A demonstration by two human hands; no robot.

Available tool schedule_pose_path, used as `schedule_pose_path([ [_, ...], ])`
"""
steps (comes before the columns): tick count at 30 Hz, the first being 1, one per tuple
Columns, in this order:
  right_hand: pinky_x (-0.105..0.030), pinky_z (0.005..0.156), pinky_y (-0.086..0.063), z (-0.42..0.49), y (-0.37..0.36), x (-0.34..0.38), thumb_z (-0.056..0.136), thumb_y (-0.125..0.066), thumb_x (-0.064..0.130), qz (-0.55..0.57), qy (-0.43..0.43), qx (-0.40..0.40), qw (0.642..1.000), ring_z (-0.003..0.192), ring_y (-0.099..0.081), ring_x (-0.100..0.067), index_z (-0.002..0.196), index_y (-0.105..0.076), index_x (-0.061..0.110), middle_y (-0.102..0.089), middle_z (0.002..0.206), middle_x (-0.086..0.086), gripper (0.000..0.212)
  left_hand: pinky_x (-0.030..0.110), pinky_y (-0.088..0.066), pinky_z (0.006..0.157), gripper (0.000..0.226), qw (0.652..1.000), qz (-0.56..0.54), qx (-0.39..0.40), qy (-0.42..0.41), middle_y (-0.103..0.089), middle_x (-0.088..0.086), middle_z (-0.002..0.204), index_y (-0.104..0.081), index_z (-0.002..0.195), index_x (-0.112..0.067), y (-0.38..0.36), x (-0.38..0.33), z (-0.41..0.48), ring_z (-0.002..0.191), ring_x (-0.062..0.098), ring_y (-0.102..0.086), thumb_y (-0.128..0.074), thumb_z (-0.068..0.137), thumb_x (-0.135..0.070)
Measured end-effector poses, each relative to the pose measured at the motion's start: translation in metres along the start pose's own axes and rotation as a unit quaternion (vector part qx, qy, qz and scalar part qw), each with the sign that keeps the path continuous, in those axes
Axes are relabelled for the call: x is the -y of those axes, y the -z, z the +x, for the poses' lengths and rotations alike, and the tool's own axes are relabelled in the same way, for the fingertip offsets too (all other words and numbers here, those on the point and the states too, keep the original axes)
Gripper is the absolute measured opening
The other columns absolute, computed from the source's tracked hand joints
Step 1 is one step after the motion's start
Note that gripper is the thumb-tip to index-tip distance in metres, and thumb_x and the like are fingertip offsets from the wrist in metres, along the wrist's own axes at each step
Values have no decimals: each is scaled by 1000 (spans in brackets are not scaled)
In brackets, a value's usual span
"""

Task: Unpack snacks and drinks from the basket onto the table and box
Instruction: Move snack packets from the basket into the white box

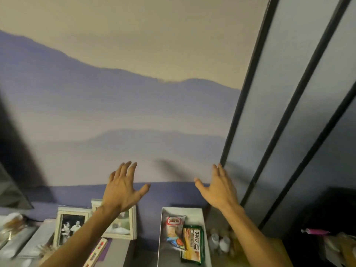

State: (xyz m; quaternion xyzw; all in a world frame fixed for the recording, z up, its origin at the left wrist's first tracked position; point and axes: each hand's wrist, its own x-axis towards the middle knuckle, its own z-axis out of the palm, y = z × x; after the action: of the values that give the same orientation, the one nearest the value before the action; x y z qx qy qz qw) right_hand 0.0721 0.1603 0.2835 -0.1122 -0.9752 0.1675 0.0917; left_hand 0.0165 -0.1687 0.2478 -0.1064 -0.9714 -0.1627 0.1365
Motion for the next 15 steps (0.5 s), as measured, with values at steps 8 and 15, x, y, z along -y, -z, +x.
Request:
schedule_pose_path([
  [8,-44,126,-27,-89,23,84,93,-47,79,61,108,52,991,161,-17,-27,167,-16,11,-11,176,-9,106,58,-25,123,101,991,-2,-76,111,-28,6,169,-25,163,-25,114,22,-145,153,29,-32,-31,87,-91],
  [15,-47,120,-37,-181,-2,213,93,-48,79,101,223,111,963,155,-31,-33,166,-18,11,-25,172,-13,105,56,-38,117,99,964,39,-124,230,-38,7,163,-34,158,-22,199,99,-276,145,29,-42,-35,86,-90],
])
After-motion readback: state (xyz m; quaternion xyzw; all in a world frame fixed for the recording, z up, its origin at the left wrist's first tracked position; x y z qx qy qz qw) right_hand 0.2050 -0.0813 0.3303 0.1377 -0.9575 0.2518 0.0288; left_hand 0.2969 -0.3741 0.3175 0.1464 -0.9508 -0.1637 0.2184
